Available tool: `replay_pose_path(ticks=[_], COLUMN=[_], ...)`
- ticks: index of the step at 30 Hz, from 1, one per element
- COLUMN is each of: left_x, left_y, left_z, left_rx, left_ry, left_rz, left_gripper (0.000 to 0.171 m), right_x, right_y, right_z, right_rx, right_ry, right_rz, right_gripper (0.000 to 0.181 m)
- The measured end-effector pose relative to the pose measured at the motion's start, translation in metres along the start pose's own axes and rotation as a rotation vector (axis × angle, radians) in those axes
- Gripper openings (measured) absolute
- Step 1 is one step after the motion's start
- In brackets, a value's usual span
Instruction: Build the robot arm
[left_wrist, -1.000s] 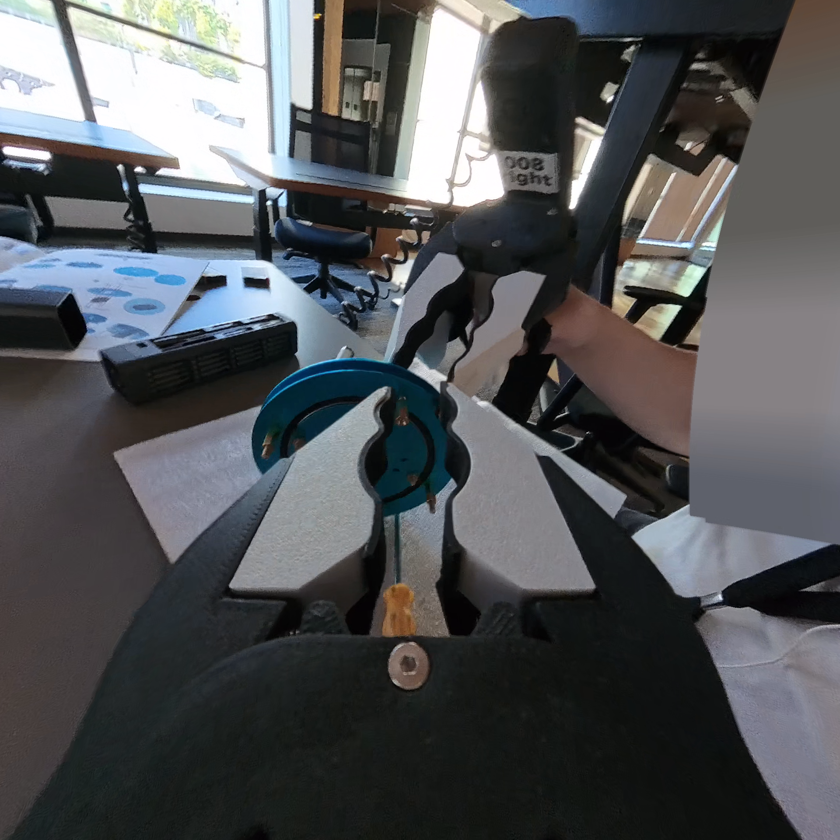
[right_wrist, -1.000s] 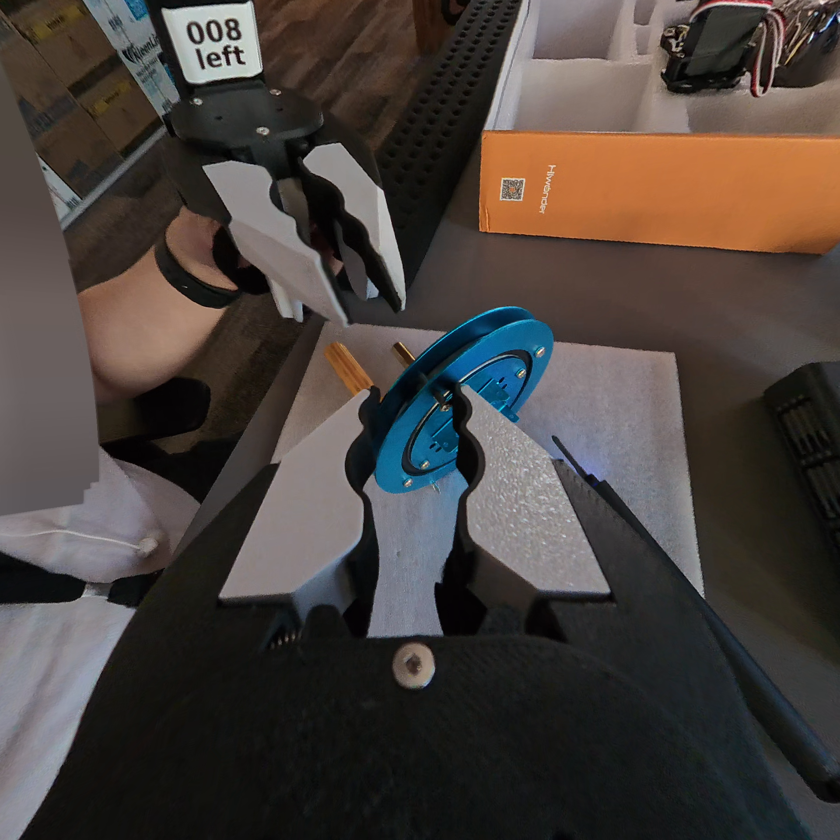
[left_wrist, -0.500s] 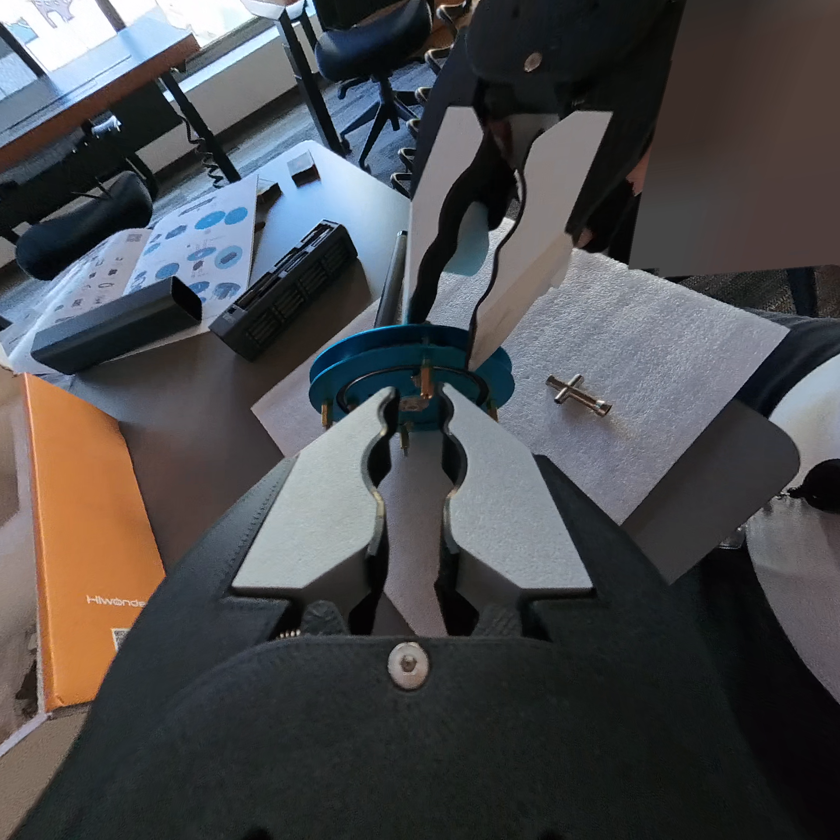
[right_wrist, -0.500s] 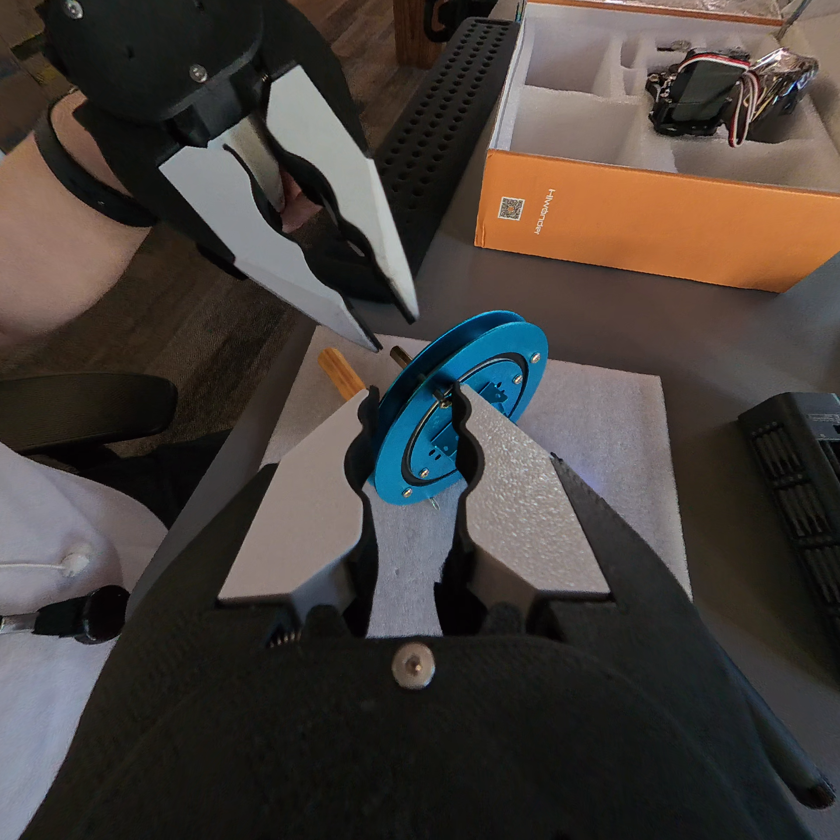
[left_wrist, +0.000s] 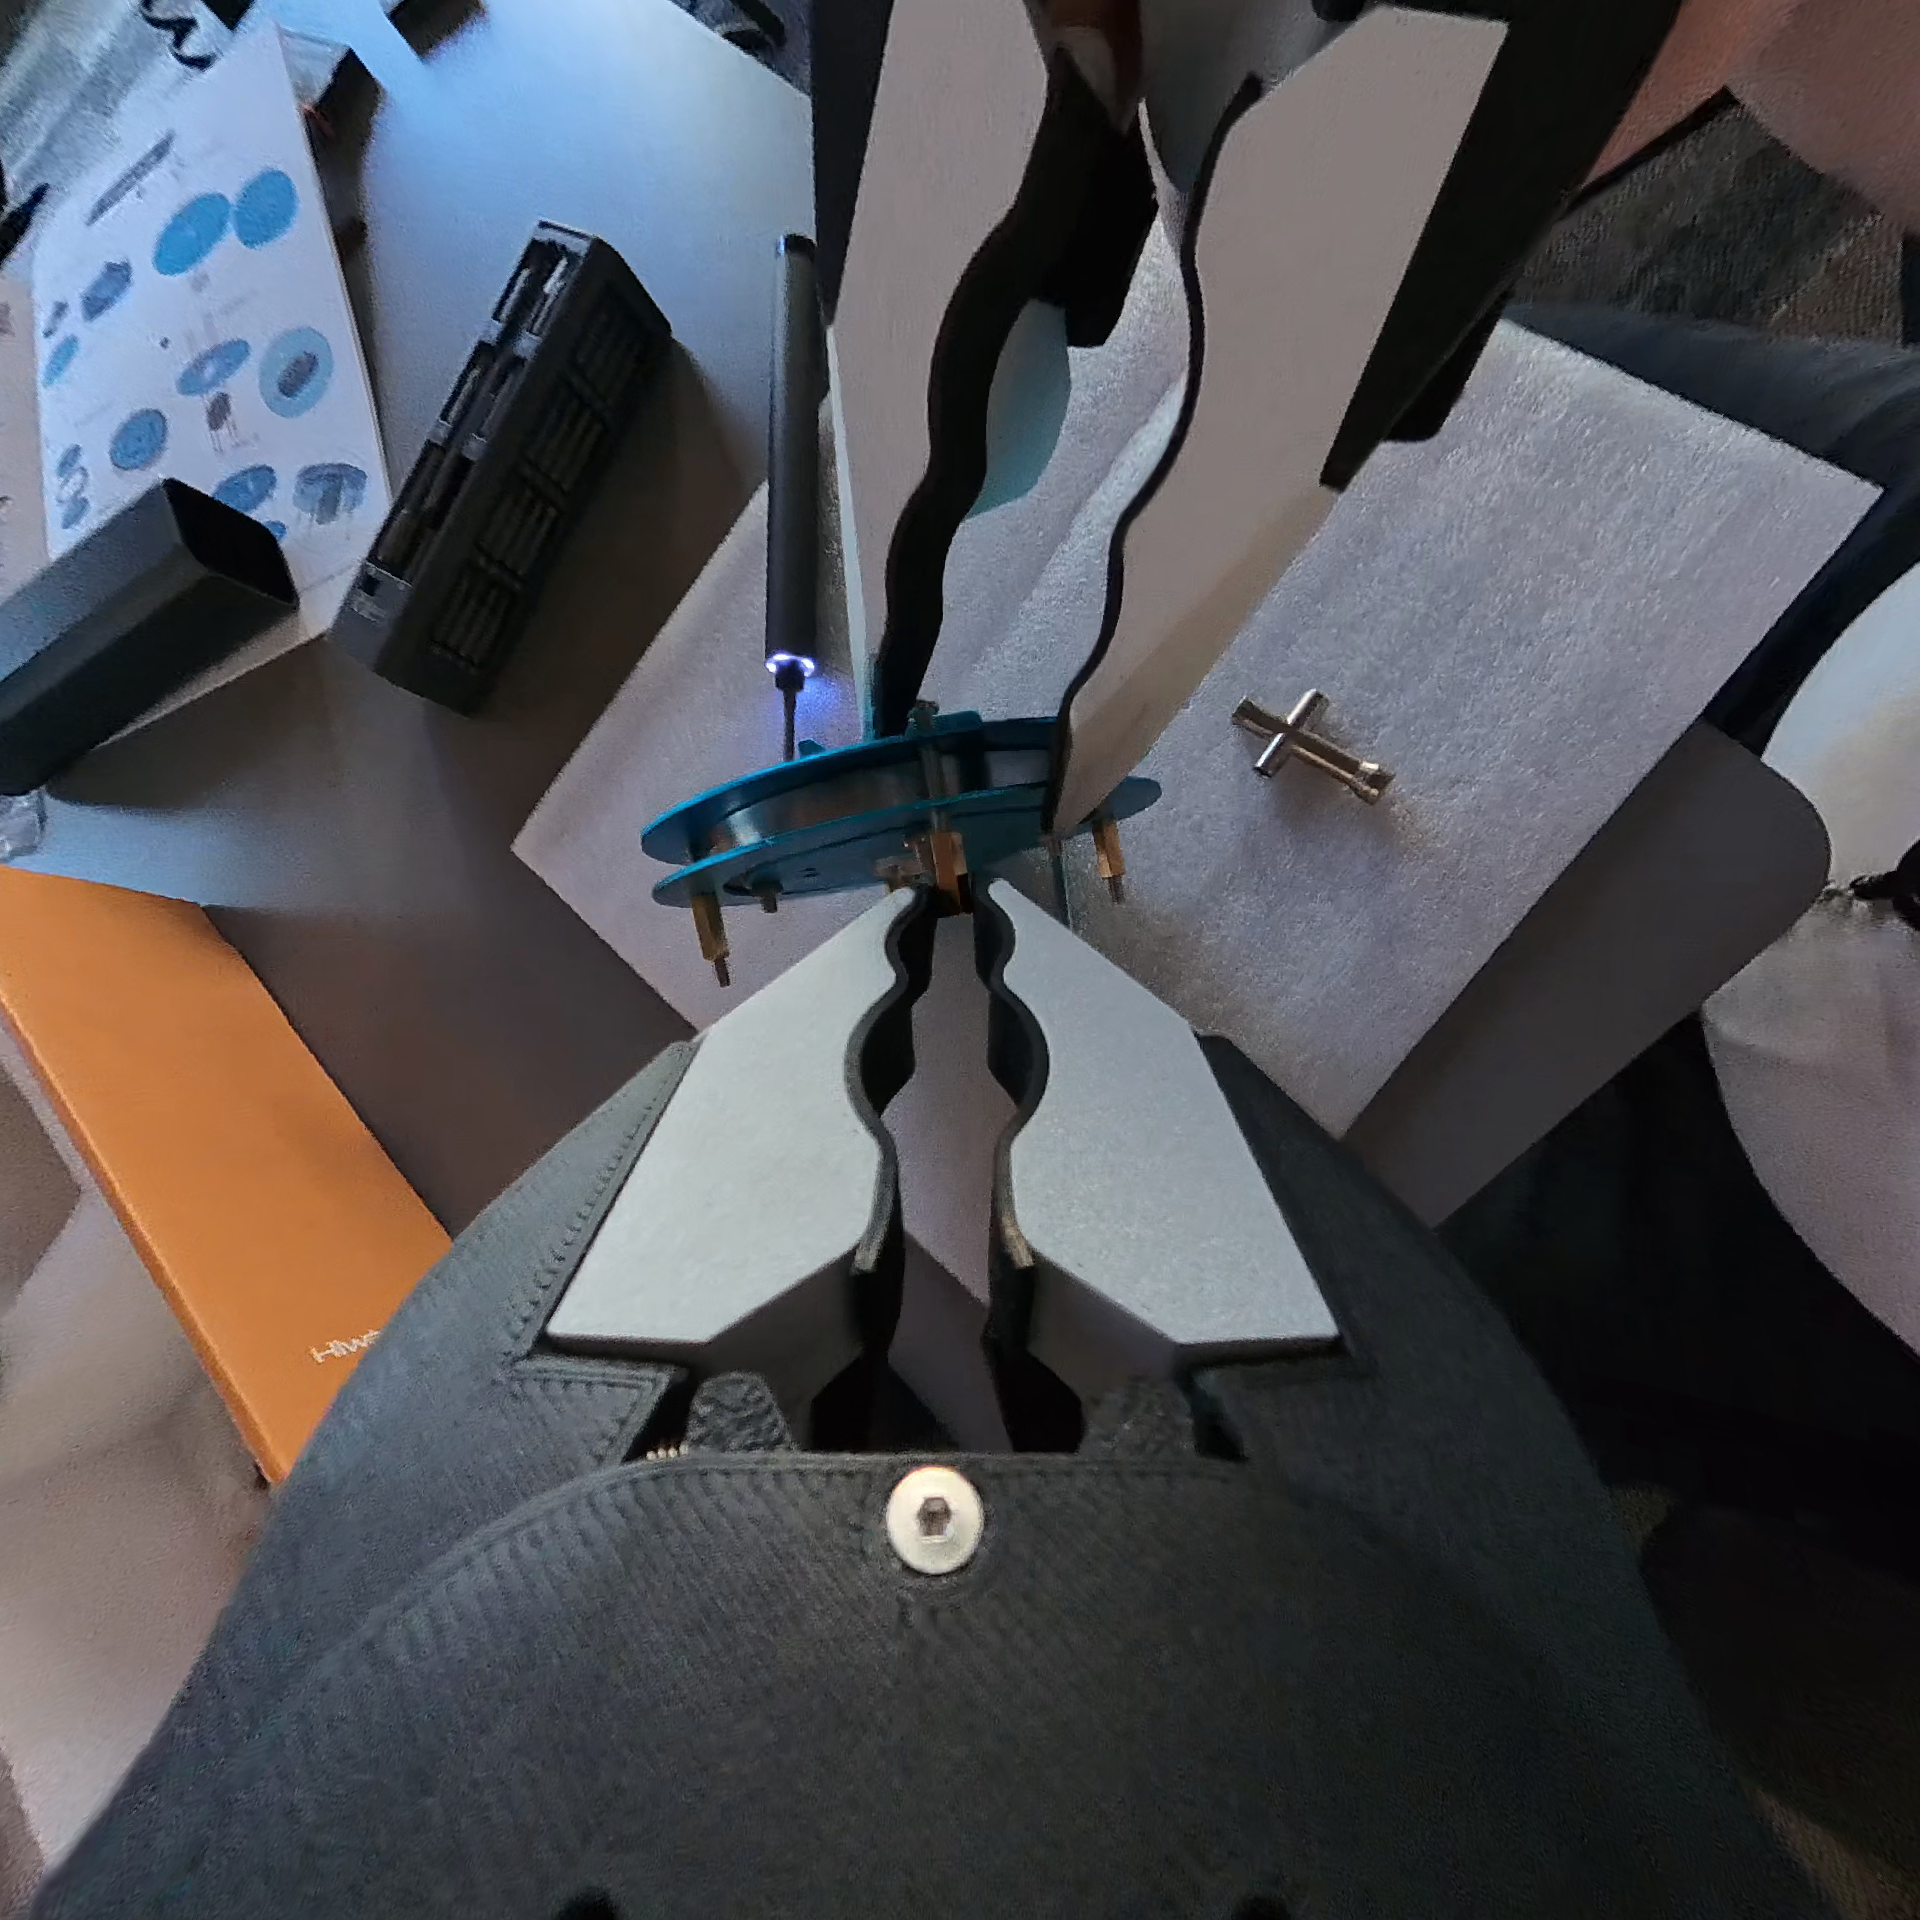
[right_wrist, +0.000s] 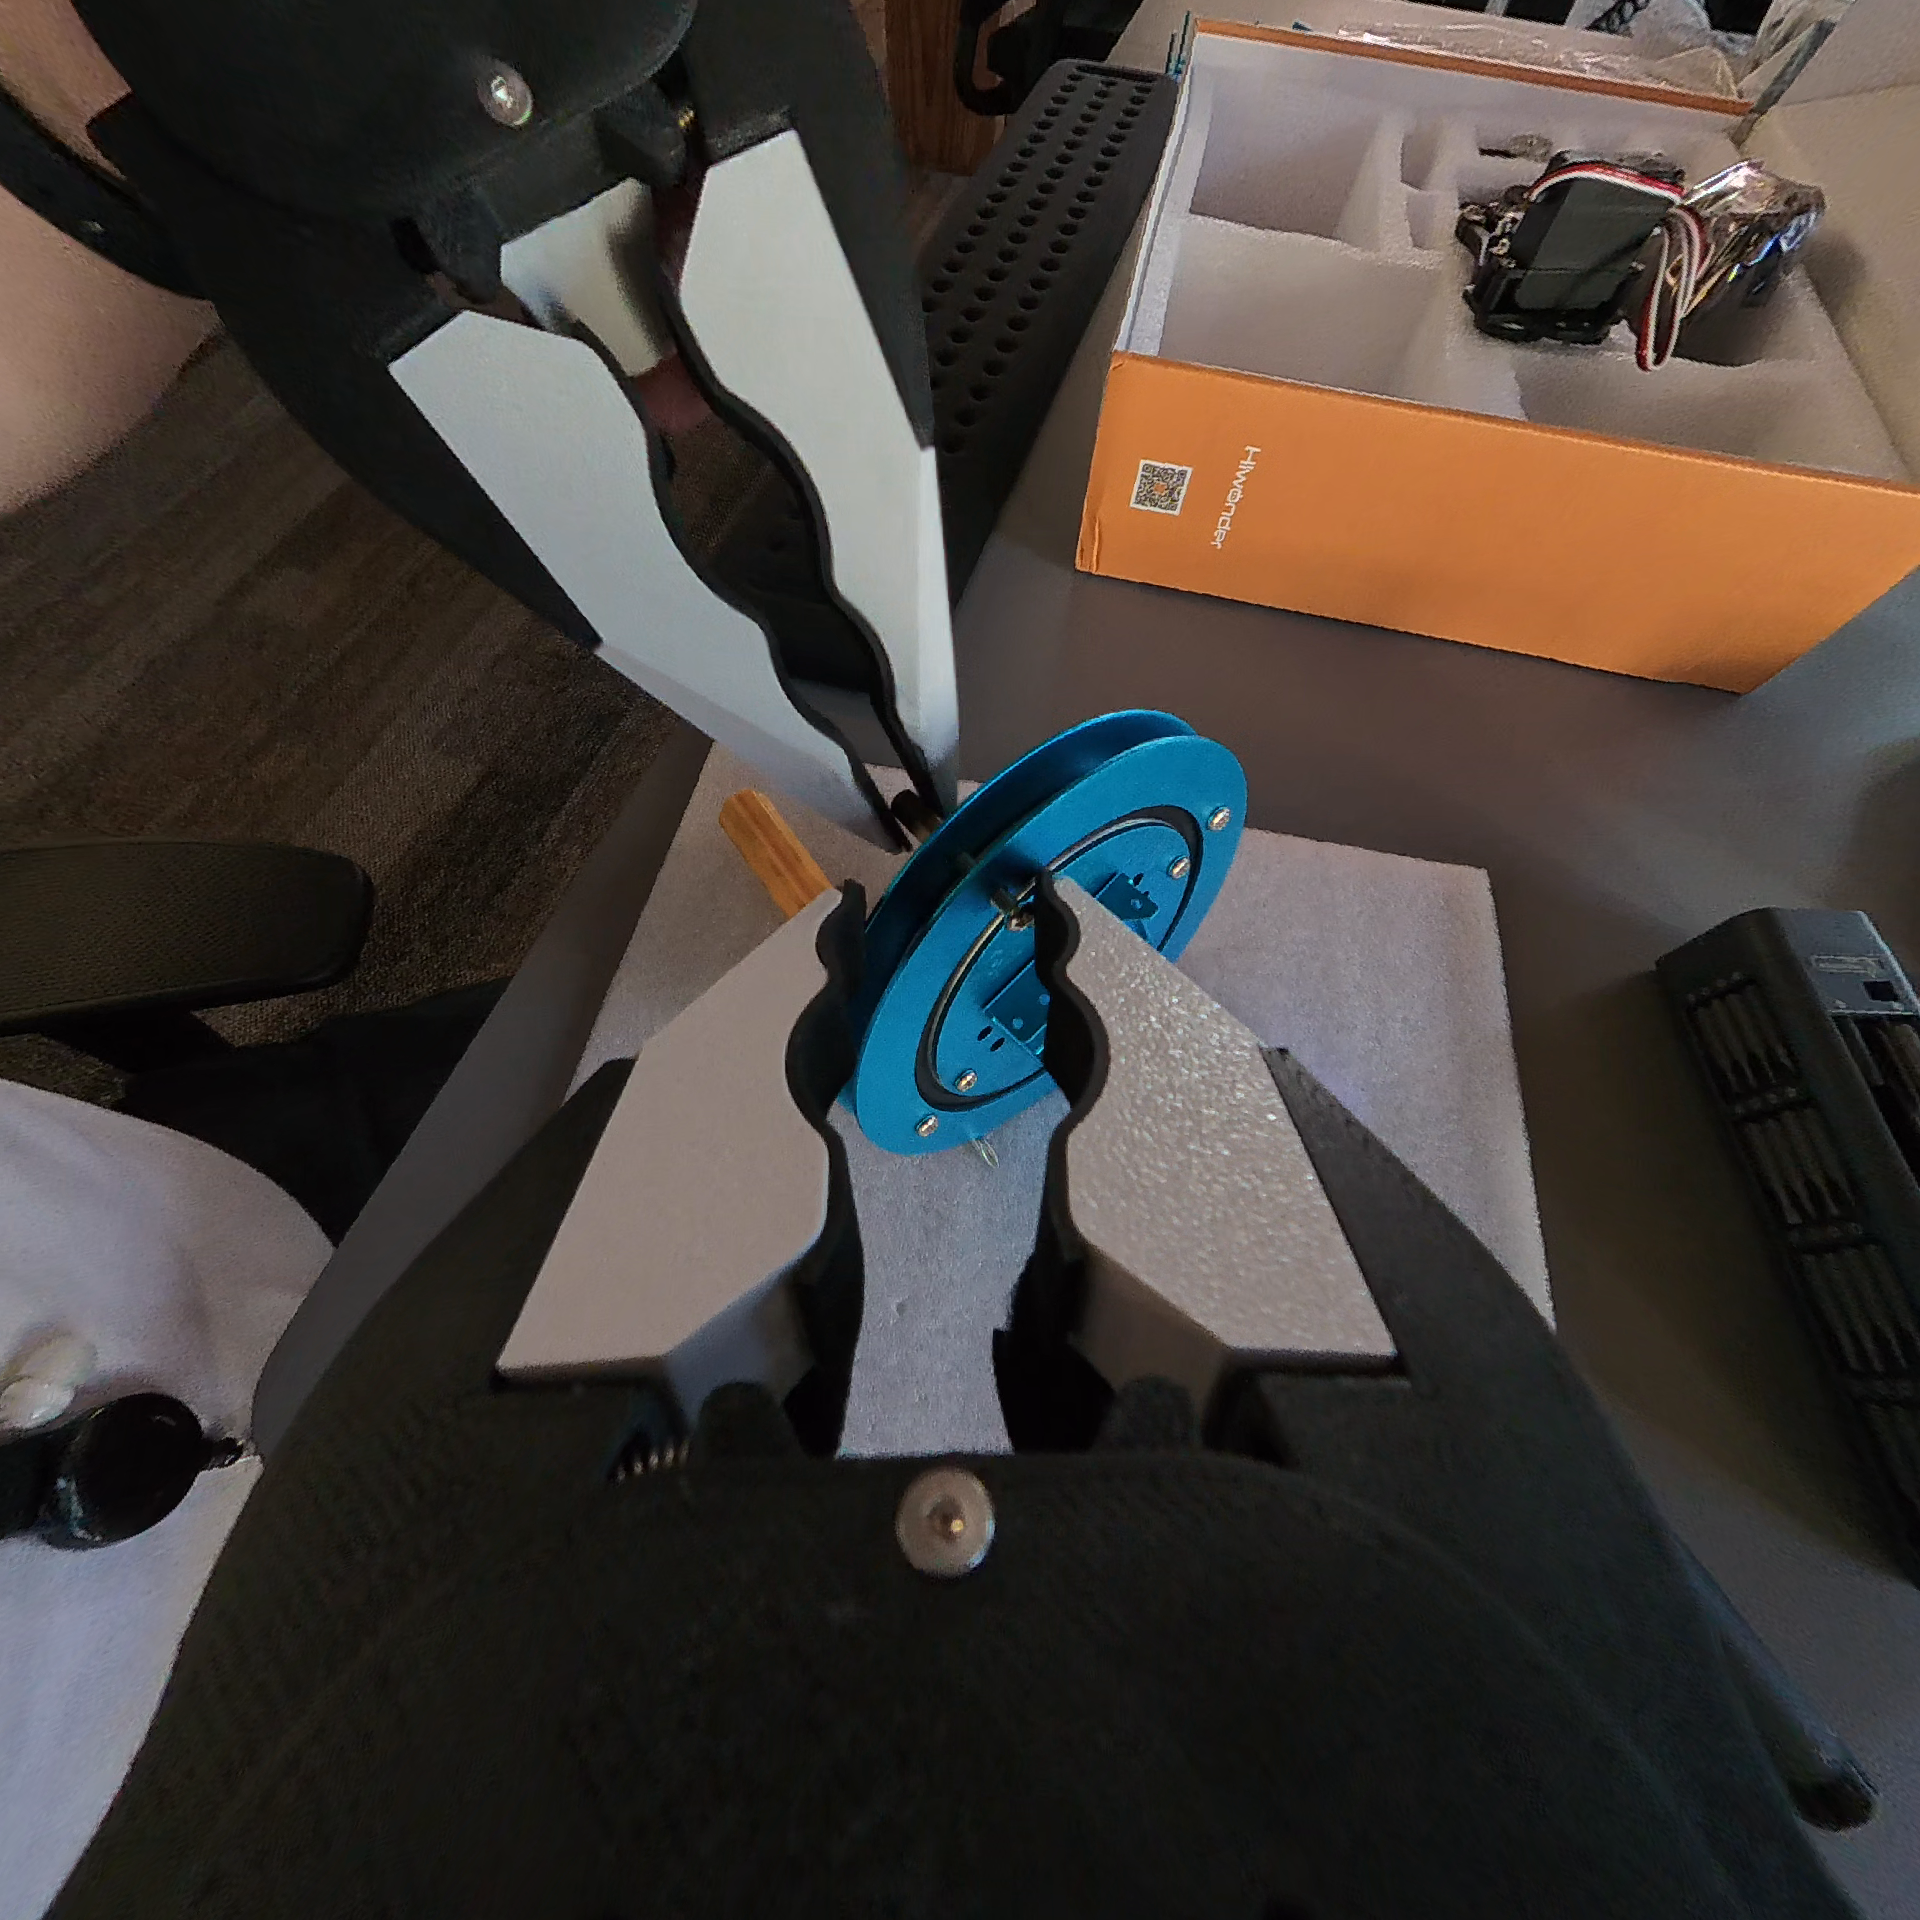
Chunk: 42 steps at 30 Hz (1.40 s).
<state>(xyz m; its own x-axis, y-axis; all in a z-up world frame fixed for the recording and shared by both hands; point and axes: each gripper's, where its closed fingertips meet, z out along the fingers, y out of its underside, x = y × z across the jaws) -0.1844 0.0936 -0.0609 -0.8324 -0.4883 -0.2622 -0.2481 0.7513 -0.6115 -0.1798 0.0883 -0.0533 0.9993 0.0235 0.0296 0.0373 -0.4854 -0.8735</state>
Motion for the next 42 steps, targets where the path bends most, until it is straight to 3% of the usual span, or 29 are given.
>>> replay_pose_path(ticks=[3,10,14,20,23,28,31,37,42], left_x=[-0.003,-0.003,-0.005,-0.004,-0.005,-0.009,-0.009,-0.012,-0.022], left_y=[0.0,0.0,0.004,0.008,0.009,0.015,0.019,0.025,0.03], left_z=[0.0,0.001,0.0,-0.002,-0.002,-0.004,-0.005,-0.008,-0.009], left_rx=[-0.04,-0.041,-0.018,0.018,0.05,0.091,0.137,0.339,0.502], left_ry=[-0.011,-0.018,-0.03,-0.021,-0.015,-0.036,-0.039,-0.037,-0.121], left_rz=[0.011,0.002,-0.034,-0.123,-0.203,-0.274,-0.323,-0.504,-0.598], left_gripper=[0.012,0.005,0.005,0.005,0.005,0.005,0.004,0.005,0.004], right_x=[0.0,0.001,0.003,-0.002,-0.007,-0.006,-0.006,0.002,0.008], right_y=[0.0,0.0,0.008,0.011,0.013,0.007,0.004,-0.002,-0.008], right_z=[0.001,0.003,0.007,0.009,0.015,0.018,0.021,0.027,0.036], right_rx=[0.0,0.023,0.03,0.11,0.101,0.067,-0.025,-0.179,-0.239], right_ry=[0.004,0.012,0.06,0.151,0.253,0.371,0.435,0.449,0.476], right_rz=[-0.004,-0.01,-0.017,0.107,0.017,-0.149,-0.365,-0.631,-0.848], right_gripper=[0.032,0.034,0.05,0.049,0.03,0.023,0.018,0.015,0.016])
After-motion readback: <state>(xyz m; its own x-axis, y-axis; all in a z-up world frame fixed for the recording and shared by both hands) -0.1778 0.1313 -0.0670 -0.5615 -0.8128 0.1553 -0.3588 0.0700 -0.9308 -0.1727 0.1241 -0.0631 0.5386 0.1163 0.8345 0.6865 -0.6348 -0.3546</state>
